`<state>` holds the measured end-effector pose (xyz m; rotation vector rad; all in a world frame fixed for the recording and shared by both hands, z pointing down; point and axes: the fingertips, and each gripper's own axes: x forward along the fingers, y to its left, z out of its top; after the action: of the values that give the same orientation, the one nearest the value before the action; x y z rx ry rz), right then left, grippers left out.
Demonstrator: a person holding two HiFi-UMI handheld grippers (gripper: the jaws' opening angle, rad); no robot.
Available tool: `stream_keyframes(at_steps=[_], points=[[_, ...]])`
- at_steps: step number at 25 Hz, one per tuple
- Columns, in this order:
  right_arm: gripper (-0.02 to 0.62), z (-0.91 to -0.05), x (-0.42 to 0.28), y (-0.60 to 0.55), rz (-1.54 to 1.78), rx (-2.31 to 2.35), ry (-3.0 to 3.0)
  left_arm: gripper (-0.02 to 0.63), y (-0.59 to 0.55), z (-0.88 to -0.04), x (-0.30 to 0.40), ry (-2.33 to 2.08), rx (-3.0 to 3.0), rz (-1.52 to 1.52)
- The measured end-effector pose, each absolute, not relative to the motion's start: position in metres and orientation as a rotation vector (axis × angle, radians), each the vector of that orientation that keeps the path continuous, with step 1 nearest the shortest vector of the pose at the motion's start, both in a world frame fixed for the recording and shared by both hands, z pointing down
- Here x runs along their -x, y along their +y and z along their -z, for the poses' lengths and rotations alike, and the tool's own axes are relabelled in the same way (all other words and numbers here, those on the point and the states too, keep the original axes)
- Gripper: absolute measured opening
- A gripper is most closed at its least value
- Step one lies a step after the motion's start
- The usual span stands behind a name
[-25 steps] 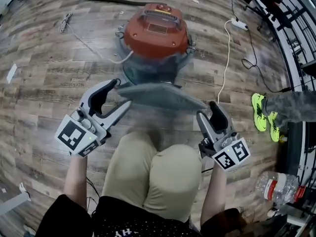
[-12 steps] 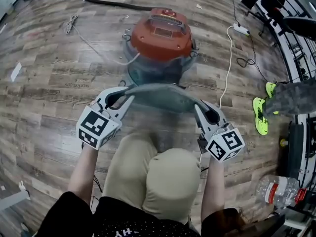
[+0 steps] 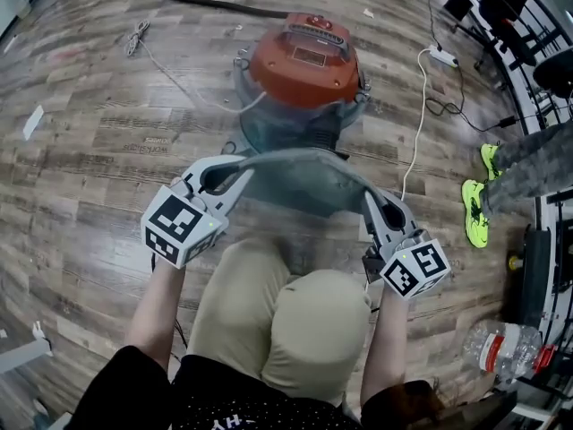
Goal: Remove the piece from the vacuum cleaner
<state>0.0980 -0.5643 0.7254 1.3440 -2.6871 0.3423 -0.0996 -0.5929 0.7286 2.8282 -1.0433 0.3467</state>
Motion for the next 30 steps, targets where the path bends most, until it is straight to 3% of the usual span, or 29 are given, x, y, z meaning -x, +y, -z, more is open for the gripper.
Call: stream_keyframes(at_steps=[14, 15, 18, 21, 24, 25, 26, 30], points=[[0.027, -0.734, -0.106, -0.546, -0.396, -1.349, -2.69, 0.026, -0.579, -0.742, 0.102, -0.938, -2.759, -0.256], [0.052, -0.734, -0.107, -0.549, -0.408, -1.384, -2.69, 0.044, -0.581, -0.745, 0.101, -0.942, -2.743, -0.25], [0.233, -0.733, -0.105, -0.556, -0.435, -1.467, -2.699, 0.175, -0.588, -0.75, 0.101, -0.997, -2.699, -0.205], [0.259, -0.735, -0.1, -0.561, -0.446, -1.467, -2.71, 0.203, -0.593, -0.752, 0.105, -1.07, -2.701, -0.248], [0.249, -0.733, -0.098, -0.561, -0.479, -1.441, -2.766, 0.178, -0.592, -0.756, 0.105, -1.087, -2.715, -0.33], [0.153, -0.732, -0.098, -0.561, -0.488, -1.439, -2.776, 0.038, -0.592, -0.755, 0.105, -1.089, -2.708, -0.319], [0.013, -0.732, -0.098, -0.561, -0.493, -1.439, -2.778, 0.008, -0.592, -0.755, 0.104, -1.086, -2.701, -0.302], [0.011, -0.735, -0.092, -0.559, -0.486, -1.375, -2.78, 0.008, -0.59, -0.757, 0.096, -1.057, -2.712, -0.299]])
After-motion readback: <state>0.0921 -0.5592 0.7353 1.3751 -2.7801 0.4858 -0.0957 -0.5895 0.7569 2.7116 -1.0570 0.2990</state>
